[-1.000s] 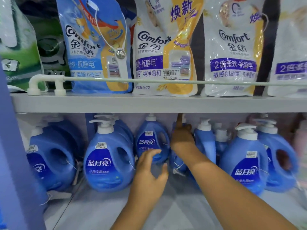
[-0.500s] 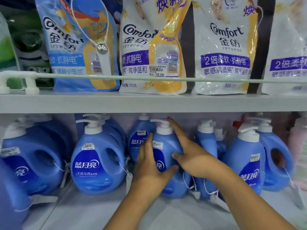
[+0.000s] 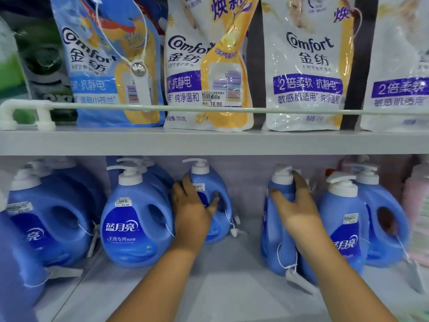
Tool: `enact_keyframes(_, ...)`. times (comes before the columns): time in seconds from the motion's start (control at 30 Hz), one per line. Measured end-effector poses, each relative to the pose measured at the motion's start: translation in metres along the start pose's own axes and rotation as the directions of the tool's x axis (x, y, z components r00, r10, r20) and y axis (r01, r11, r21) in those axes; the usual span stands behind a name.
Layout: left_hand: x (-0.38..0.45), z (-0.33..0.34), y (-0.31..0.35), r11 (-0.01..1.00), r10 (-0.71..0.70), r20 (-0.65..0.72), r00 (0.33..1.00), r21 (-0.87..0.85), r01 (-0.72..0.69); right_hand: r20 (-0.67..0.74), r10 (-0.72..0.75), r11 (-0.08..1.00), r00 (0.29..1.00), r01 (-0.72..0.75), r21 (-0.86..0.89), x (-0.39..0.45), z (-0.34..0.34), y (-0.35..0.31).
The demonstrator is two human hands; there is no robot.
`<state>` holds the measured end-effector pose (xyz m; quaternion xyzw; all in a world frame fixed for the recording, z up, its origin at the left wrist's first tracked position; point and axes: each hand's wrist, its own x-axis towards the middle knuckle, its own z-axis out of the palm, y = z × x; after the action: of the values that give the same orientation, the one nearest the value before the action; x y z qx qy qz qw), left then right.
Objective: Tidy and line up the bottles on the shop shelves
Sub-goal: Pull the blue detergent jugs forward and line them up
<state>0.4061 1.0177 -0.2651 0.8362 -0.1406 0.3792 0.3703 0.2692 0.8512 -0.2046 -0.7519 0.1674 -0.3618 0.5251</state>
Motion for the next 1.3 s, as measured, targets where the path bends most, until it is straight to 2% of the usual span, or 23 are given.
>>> enact_keyframes(0.07,0.002,0.001,-0.004,0.999,0.033,-0.02,0.999,0.034,-0.032,0.043,-0.018,1.0,0.999,0.017,0.011,0.009,0.003,-0.003)
enact_keyframes(0.2,0.0,-0.002,-0.002,0.999,0.021,0.024,0.999,0.038,-0.022,0.049,-0.08,0.981,0.996,0.087,-0.175,0.008,0.016,0.002)
enact_keyframes(0.27,-0.004,-0.012,0.005,0.999,-0.01,0.091,0.996,-0.049,0.014,0.084,-0.135,0.959,0.987,0.151,-0.238,-0.002,0.025,0.005)
enact_keyframes(0.33,-0.015,-0.032,0.01,0.97,-0.032,0.147,0.989,-0.236,0.067,0.135,-0.163,0.942,0.977,0.195,-0.272,-0.016,0.032,0.005)
enact_keyframes(0.37,-0.024,-0.046,0.009,0.95,-0.008,0.133,0.991,-0.31,0.049,0.171,-0.173,0.945,0.97,0.212,-0.25,-0.022,0.036,0.003)
enact_keyframes(0.43,-0.04,-0.081,-0.002,0.919,0.076,0.013,0.997,-0.39,-0.065,0.243,-0.158,0.969,0.957,0.197,-0.148,-0.027,0.044,-0.003)
enact_keyframes(0.5,-0.046,-0.113,-0.019,0.926,0.086,-0.16,0.983,-0.35,-0.138,0.316,-0.097,0.992,0.944,0.117,-0.045,-0.024,0.05,-0.01)
enact_keyframes(0.53,-0.045,-0.125,-0.029,0.946,0.05,-0.226,0.973,-0.301,-0.119,0.328,-0.075,0.995,0.942,0.09,-0.031,-0.022,0.055,-0.013)
enact_keyframes(0.6,-0.038,-0.137,-0.049,0.977,-0.055,-0.27,0.961,-0.215,-0.004,0.226,-0.096,0.984,0.969,0.127,-0.125,-0.021,0.065,-0.016)
enact_keyframes(0.63,-0.034,-0.139,-0.057,0.977,-0.12,-0.249,0.961,-0.202,0.069,0.156,-0.149,0.96,0.976,0.181,-0.213,-0.023,0.071,-0.017)
enact_keyframes(0.7,-0.03,-0.137,-0.071,0.945,-0.257,-0.144,0.956,-0.242,0.218,0.104,-0.252,0.902,0.962,0.272,-0.336,-0.029,0.082,-0.016)
enact_keyframes(0.8,-0.026,-0.129,-0.088,0.887,-0.363,-0.009,0.932,-0.31,0.342,0.16,-0.217,0.934,0.963,0.253,-0.254,-0.026,0.088,-0.014)
enact_keyframes(0.87,-0.019,-0.126,-0.092,0.858,-0.41,0.032,0.912,-0.325,0.397,0.182,-0.186,0.957,0.965,0.22,-0.189,-0.017,0.089,-0.015)
enact_keyframes(0.97,-0.012,-0.12,-0.094,0.848,-0.445,0.05,0.894,-0.298,0.439,0.197,-0.209,0.977,0.958,0.213,0.004,-0.009,0.086,-0.012)
enact_keyframes(1.03,-0.015,-0.115,-0.096,0.854,-0.443,0.035,0.896,-0.289,0.433,0.311,-0.246,0.967,0.918,0.209,0.147,-0.005,0.078,-0.009)
enact_keyframes(1.1,-0.02,-0.111,-0.097,0.853,-0.451,0.014,0.892,-0.286,0.436,0.497,-0.237,0.965,0.835,0.142,0.221,0.001,0.06,-0.013)
enact_keyframes(1.17,-0.023,-0.109,-0.101,0.849,-0.454,0.001,0.891,-0.303,0.433,0.651,-0.21,0.973,0.729,0.091,0.213,0.005,0.041,-0.019)
enact_keyframes(1.2,-0.024,-0.108,-0.102,0.848,-0.45,-0.003,0.893,-0.314,0.426,0.673,-0.181,0.981,0.718,0.078,0.18,0.005,0.035,-0.024)
enact_keyframes(1.27,-0.024,-0.108,-0.102,0.849,-0.438,-0.007,0.899,-0.331,0.411,0.561,-0.121,0.992,0.819,0.079,0.098,-0.002,0.033,-0.034)
enact_keyframes(1.3,-0.024,-0.108,-0.102,0.852,-0.429,-0.011,0.903,-0.339,0.4,0.51,-0.071,0.995,0.857,0.094,-0.018,-0.007,0.036,-0.038)
